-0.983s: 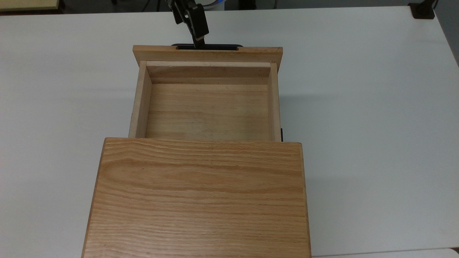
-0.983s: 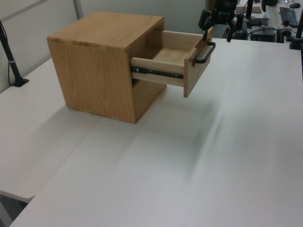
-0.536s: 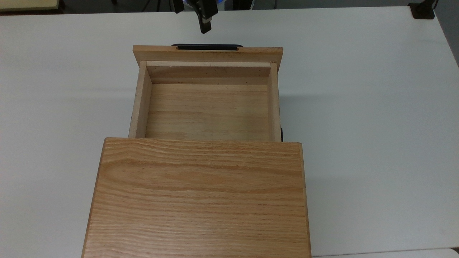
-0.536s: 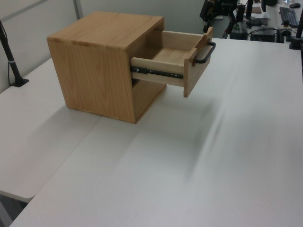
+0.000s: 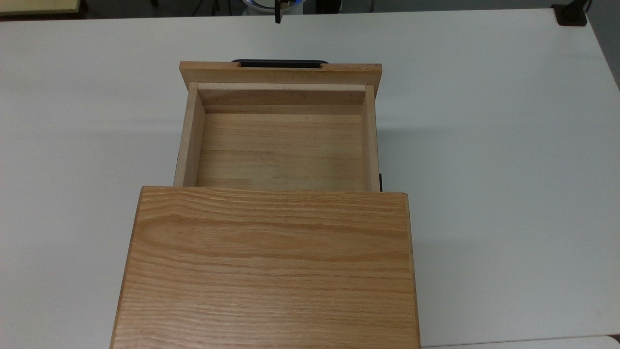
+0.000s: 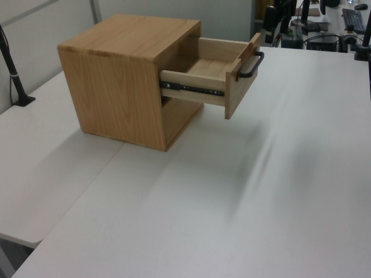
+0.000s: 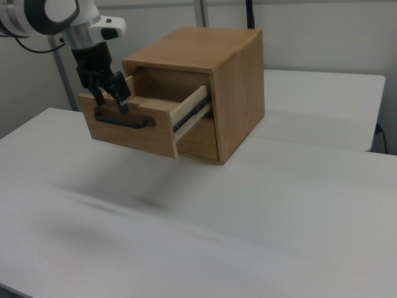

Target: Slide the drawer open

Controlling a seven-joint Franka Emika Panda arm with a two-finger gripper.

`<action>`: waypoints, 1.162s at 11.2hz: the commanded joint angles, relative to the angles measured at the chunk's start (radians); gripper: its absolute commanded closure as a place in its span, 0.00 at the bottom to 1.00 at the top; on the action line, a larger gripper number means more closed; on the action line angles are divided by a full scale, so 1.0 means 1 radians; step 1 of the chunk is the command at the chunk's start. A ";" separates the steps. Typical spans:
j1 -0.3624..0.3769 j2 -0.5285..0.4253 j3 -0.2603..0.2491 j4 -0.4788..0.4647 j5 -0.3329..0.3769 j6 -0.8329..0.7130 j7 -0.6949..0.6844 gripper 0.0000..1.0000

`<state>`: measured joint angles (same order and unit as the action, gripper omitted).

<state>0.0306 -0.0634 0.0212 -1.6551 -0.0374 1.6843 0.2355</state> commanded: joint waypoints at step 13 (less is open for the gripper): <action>0.072 0.070 -0.061 0.089 -0.042 -0.106 -0.154 0.00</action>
<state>0.0840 0.0019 -0.0249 -1.5943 -0.0764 1.6441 0.1478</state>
